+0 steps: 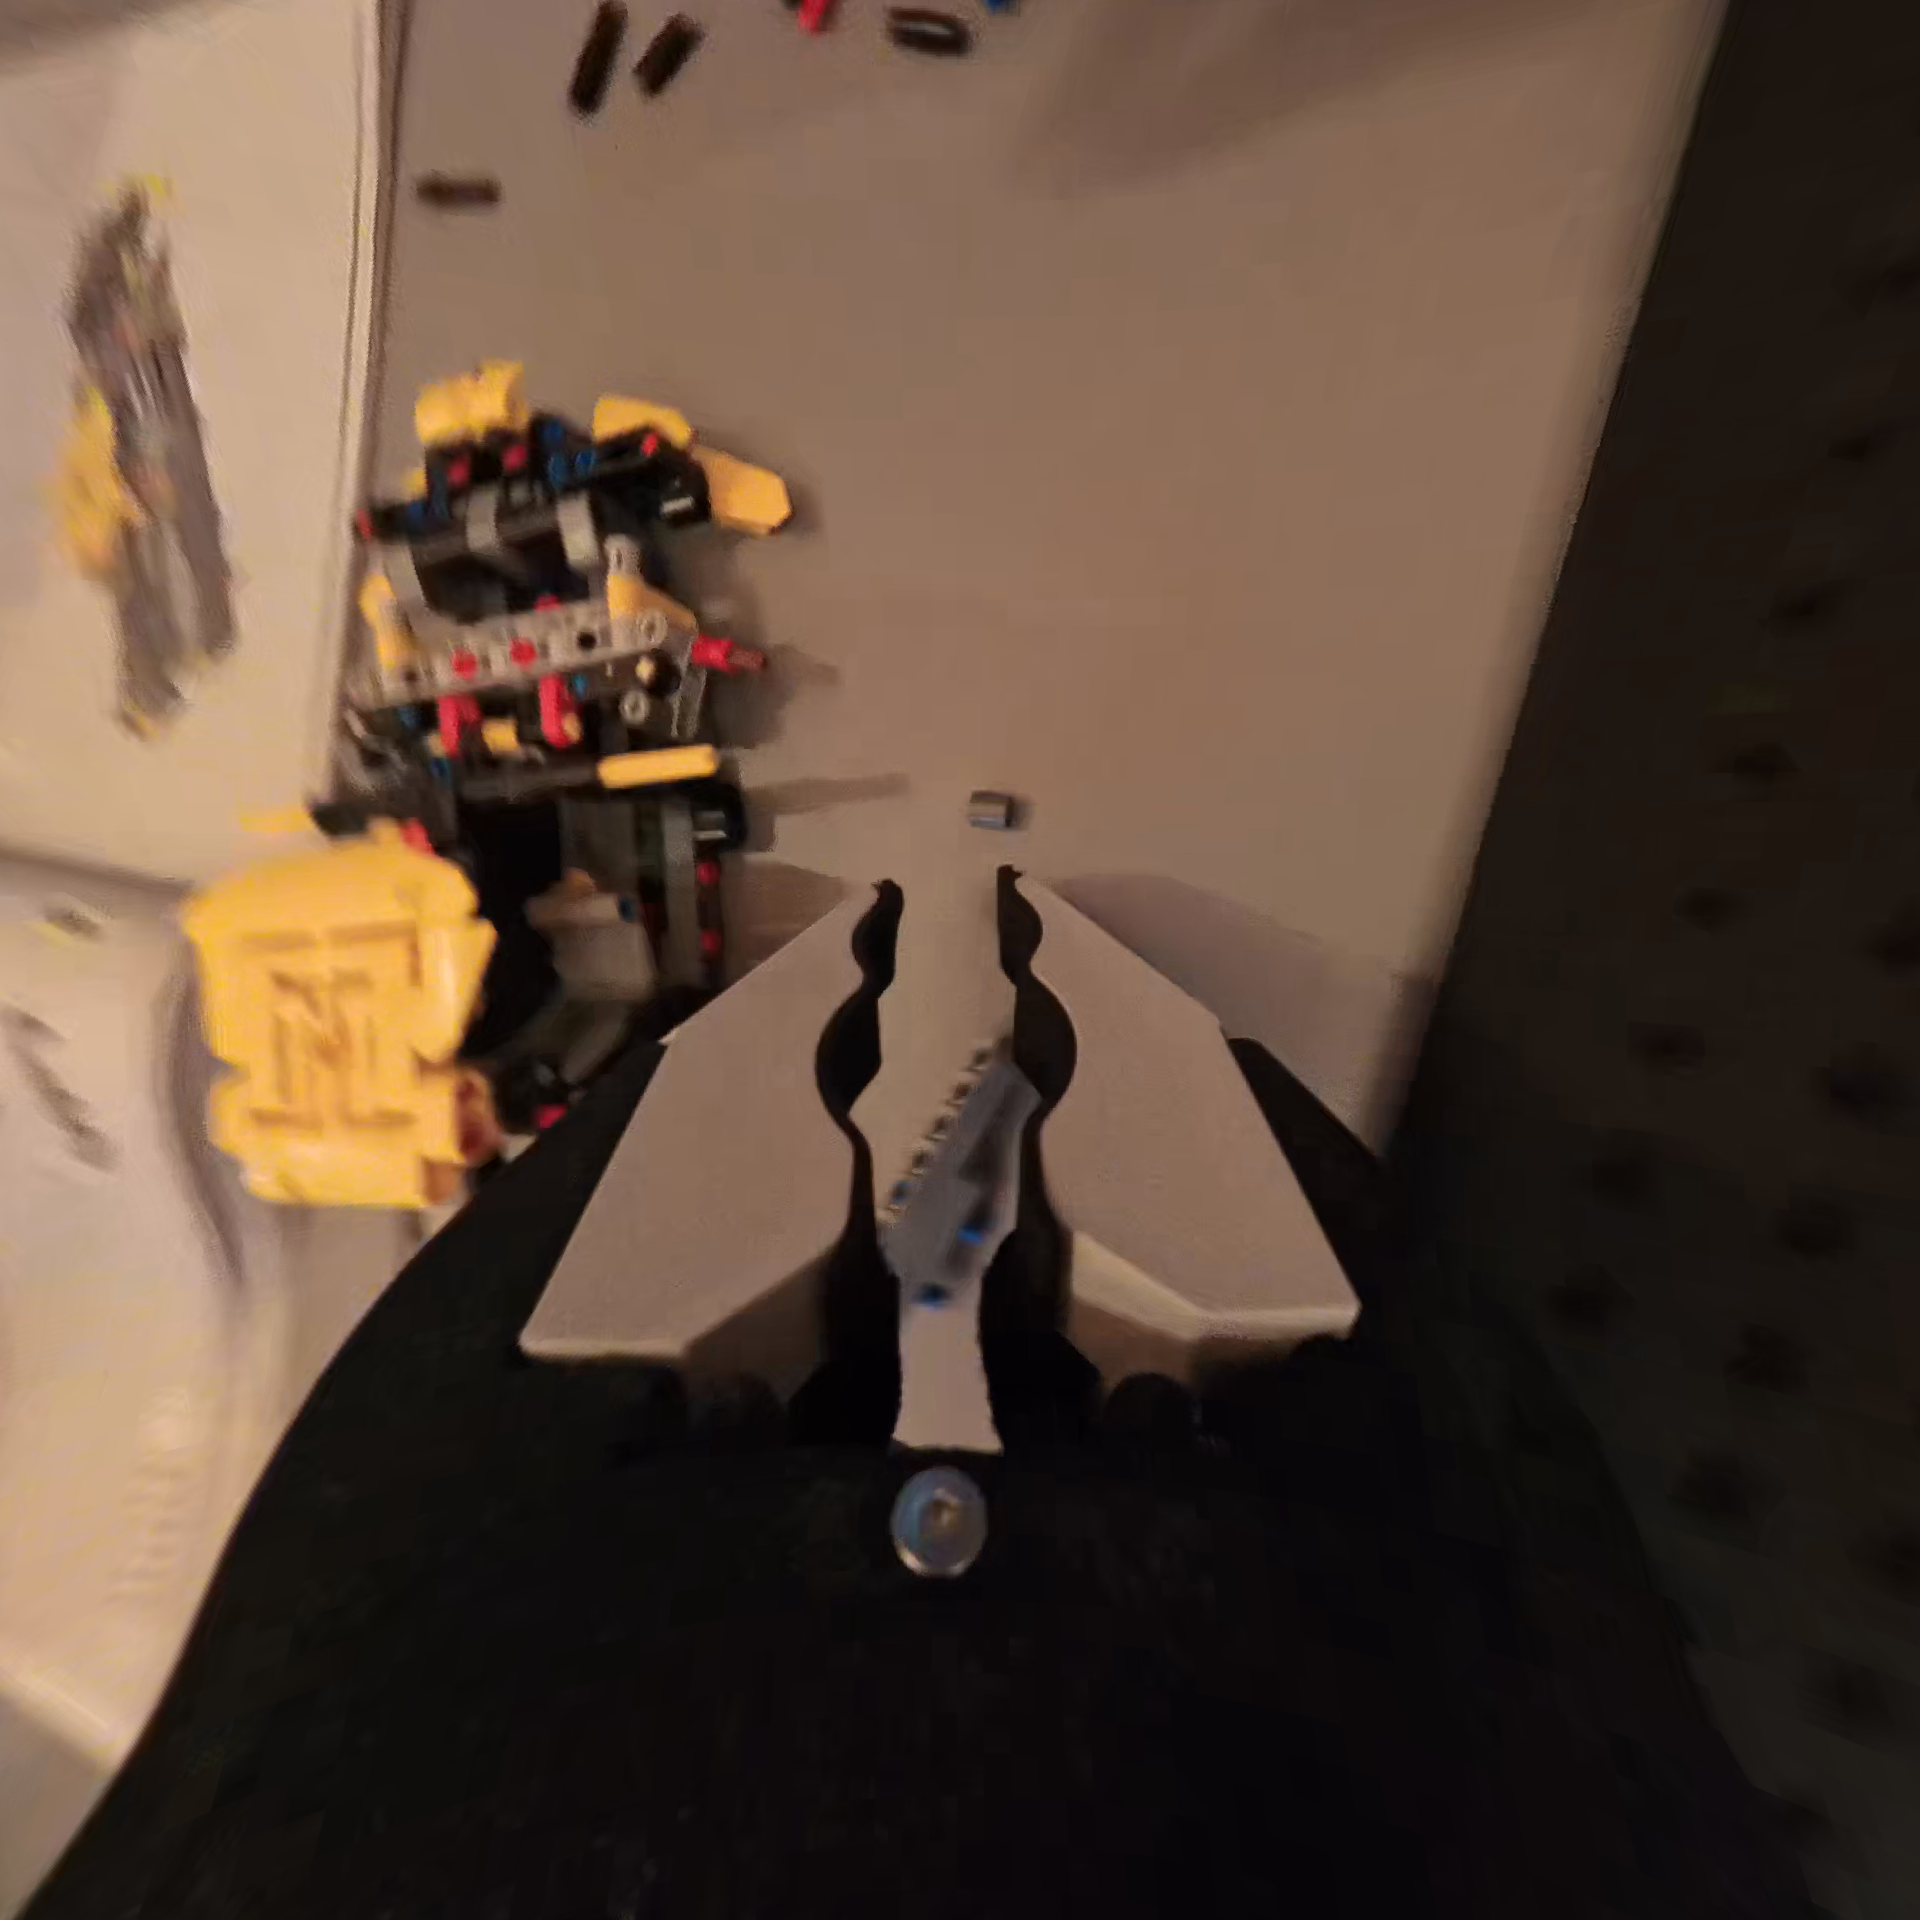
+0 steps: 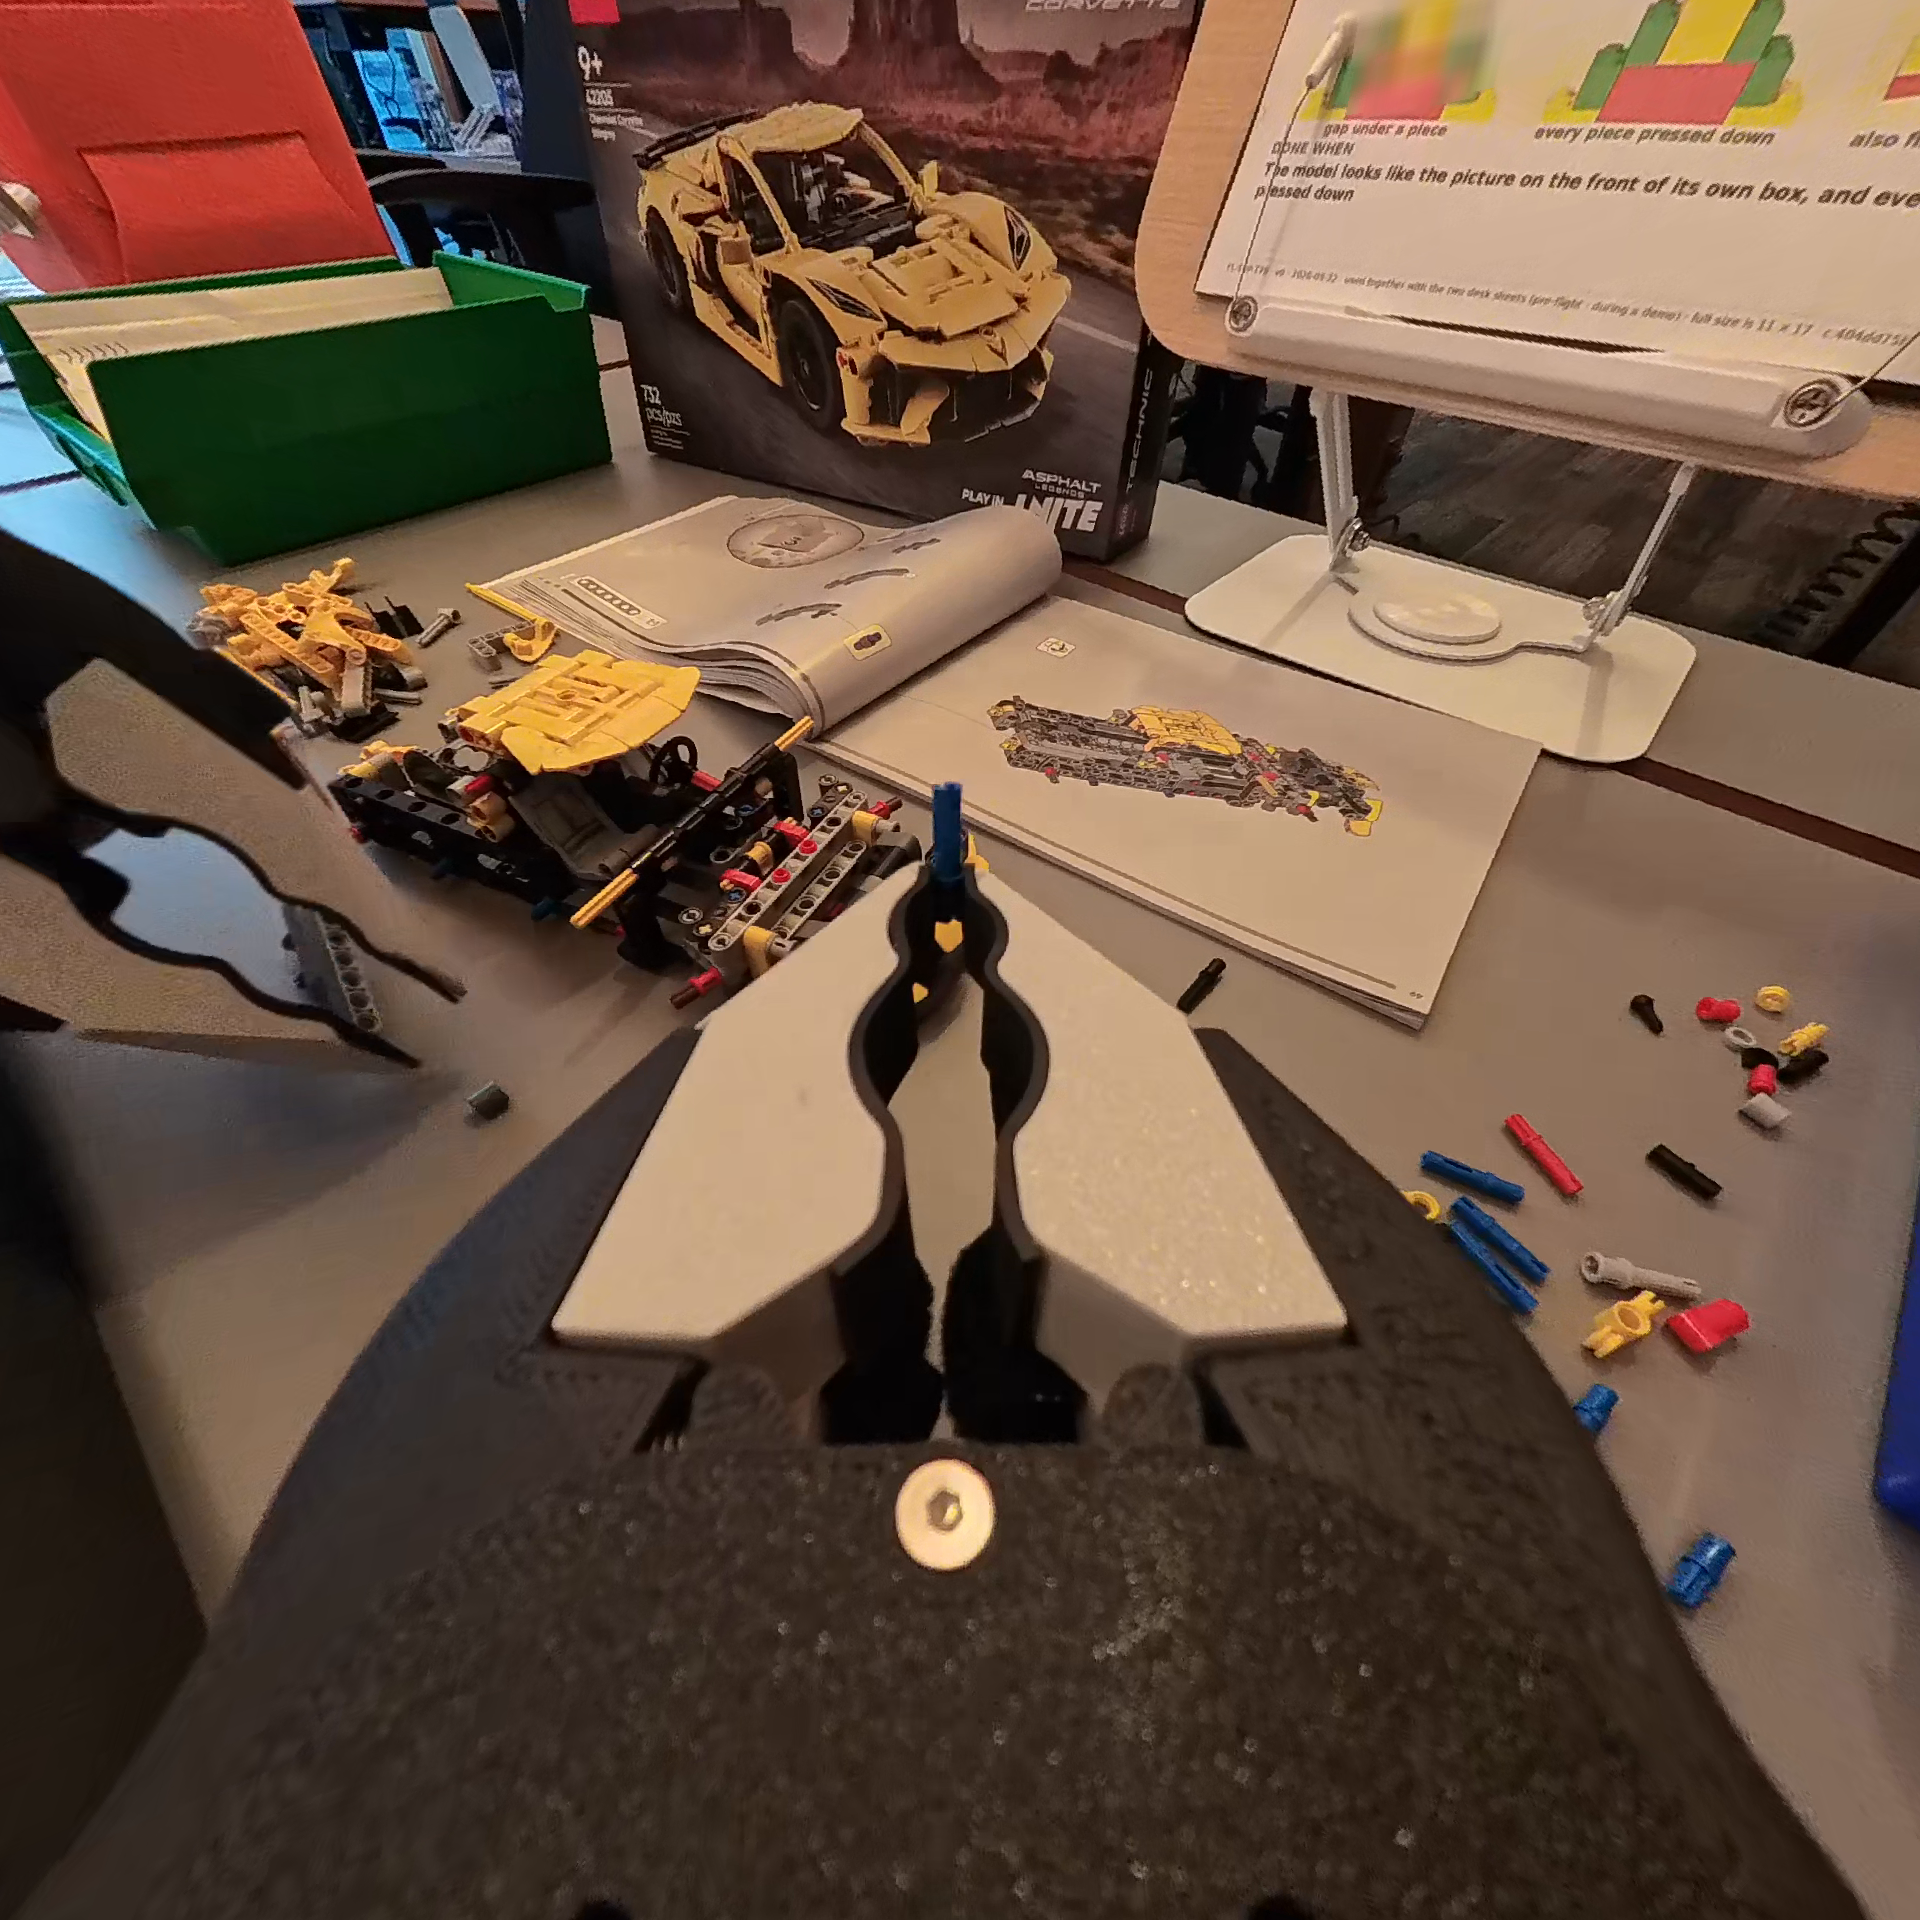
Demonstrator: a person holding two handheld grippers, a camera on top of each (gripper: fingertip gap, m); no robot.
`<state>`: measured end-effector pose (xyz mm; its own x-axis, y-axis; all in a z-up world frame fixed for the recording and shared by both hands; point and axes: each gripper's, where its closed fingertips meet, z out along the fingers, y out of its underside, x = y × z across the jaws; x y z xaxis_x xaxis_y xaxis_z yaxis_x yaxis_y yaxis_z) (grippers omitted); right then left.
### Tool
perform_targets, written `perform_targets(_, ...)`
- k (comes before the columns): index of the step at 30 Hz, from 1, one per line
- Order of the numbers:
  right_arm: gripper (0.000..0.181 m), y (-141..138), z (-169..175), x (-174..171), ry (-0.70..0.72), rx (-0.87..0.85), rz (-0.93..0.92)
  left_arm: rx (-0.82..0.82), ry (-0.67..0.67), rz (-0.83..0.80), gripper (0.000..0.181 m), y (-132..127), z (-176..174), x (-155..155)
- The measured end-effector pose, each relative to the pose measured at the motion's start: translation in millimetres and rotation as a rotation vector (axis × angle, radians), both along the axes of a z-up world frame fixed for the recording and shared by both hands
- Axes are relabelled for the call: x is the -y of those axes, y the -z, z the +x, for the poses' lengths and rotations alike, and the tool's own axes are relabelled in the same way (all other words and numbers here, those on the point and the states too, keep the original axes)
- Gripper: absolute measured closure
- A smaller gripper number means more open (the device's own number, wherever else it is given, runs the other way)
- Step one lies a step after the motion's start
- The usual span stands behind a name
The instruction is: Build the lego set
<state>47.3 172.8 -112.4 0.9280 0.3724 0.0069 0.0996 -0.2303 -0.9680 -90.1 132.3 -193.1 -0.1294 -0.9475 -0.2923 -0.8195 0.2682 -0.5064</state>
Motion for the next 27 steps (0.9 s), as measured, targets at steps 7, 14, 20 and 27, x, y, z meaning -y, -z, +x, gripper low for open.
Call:
perform_targets(7,0.179,-4,-1,-2,-0.010,-0.012,0.007,0.196,-0.583,-0.476,0.159,-21,10,18)
perform_targets(14,0.179,-4,-7,1,-0.036,-0.010,0.007,0.171,-0.897,-0.719,0.159,-11,13,9)
perform_targets(20,0.179,-10,-7,2,-0.045,-0.033,0.020,0.059,-0.973,-0.732,0.159,3,14,3)
perform_targets(27,0.179,-16,-8,6,-0.053,-0.048,0.042,-0.005,-0.986,-0.686,0.162,15,21,2)
